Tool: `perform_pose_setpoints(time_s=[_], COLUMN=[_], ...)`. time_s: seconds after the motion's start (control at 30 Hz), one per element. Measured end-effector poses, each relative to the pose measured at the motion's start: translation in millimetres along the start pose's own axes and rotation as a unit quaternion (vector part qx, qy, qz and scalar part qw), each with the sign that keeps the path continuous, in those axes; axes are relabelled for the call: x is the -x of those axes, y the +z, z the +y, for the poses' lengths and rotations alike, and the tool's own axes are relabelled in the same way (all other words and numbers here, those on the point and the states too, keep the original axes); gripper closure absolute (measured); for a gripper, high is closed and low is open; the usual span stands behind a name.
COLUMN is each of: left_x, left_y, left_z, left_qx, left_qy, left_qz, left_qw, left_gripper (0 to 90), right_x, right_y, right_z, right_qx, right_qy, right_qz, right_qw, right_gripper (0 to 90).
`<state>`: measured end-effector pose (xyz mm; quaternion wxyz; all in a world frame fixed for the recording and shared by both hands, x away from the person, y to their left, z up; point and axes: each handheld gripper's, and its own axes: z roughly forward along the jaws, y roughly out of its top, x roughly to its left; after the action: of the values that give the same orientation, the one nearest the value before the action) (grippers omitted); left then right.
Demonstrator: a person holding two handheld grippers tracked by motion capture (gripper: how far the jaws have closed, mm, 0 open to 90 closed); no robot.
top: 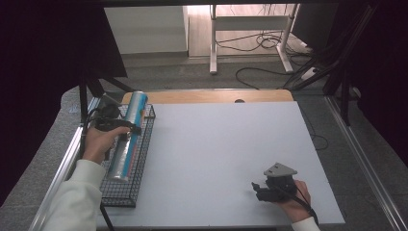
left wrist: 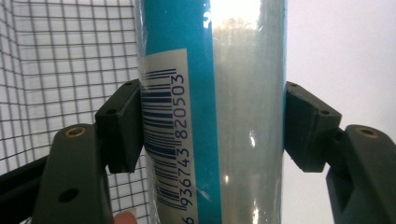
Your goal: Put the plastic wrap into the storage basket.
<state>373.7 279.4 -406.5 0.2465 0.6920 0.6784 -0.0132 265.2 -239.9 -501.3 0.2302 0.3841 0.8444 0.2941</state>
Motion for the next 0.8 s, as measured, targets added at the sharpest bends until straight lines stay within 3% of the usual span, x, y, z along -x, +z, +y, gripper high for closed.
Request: perform_pose_setpoints(time_s=[0.43,0.8], left_x=[-23.2,-28.5], left_y=[3.4,18.8], left_z=[-10.4,-16.3], left_qx=[-0.009,-0.025], left_qy=[-0.017,-0.020], left_qz=[0.024,0.040], left_qw=[0.9995,0.9987], left_gripper=[31.3,31.3], right_x=[-0.1,0.0], right_y=[0.3,0.9], right_z=[-0.1,-0.5], right_qx=[-0.001,-0.004], right_qy=[0.000,0.001], right_qz=[-0.001,-0.001], right_qw=[1.0000,1.0000], right_gripper=[19.5,19.5])
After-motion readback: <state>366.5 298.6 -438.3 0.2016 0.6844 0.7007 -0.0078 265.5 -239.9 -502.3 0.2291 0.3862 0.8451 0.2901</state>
